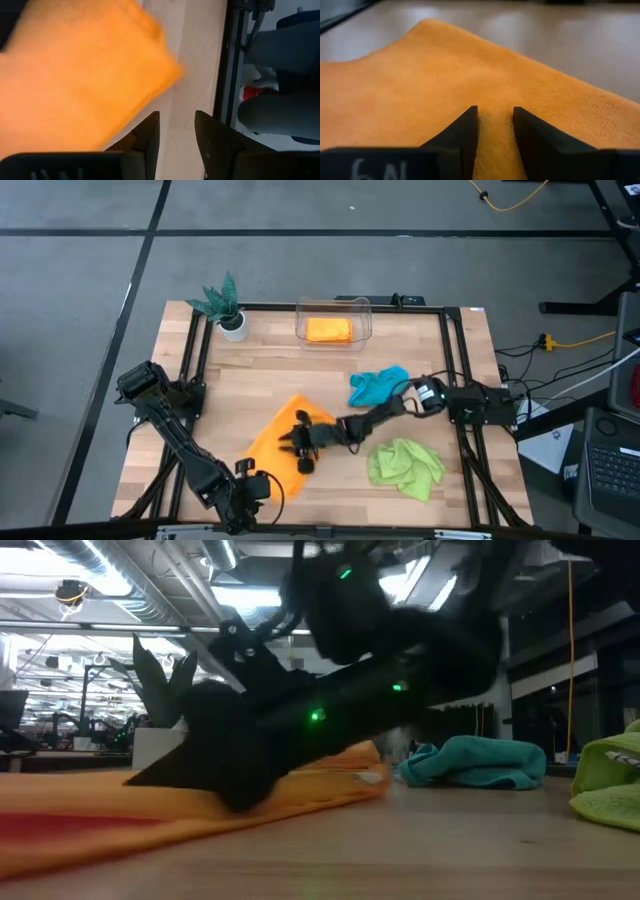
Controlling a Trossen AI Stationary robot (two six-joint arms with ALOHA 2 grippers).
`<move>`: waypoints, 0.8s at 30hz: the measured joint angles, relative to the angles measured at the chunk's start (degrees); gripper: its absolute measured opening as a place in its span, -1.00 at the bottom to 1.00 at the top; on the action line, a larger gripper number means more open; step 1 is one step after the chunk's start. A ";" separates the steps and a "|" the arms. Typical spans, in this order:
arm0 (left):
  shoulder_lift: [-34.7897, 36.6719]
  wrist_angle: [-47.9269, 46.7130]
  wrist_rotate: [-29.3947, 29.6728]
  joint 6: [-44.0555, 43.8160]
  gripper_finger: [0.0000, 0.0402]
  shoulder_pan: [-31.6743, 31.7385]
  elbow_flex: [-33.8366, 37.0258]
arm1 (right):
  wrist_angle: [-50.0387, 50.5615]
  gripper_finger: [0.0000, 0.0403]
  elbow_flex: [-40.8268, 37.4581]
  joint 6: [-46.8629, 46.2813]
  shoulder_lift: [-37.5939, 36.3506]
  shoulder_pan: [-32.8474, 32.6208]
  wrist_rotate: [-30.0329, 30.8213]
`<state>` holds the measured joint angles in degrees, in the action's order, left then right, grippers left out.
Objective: Fold microfiber towels
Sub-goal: Fold the orange microfiber towel
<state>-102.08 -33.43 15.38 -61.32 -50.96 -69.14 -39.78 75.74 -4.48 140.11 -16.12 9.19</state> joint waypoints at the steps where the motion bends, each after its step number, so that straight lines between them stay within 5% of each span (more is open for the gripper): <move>1: 0.00 0.00 0.01 0.00 -0.43 0.00 0.00 | 0.03 -0.36 0.19 3.04 0.01 1.38 -5.84; 8: 0.00 0.02 0.07 -0.04 -0.43 0.04 0.00 | 3.54 -0.36 5.40 10.84 0.71 11.61 -36.89; 12: 0.00 0.02 0.07 -0.04 -0.43 0.13 0.02 | 13.06 -0.36 11.90 10.61 1.03 14.94 -47.69; 18: 0.00 0.00 0.20 -0.03 -0.43 0.20 0.02 | 35.05 -0.36 23.97 13.97 -1.04 14.93 -51.40; 24: 0.00 -0.11 0.66 -0.04 -0.43 0.20 0.09 | 63.77 -0.36 39.17 10.16 -2.01 12.92 -45.92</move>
<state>-102.08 -33.54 16.04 -61.36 -50.76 -69.06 23.98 114.91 5.68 138.10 -3.21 -36.74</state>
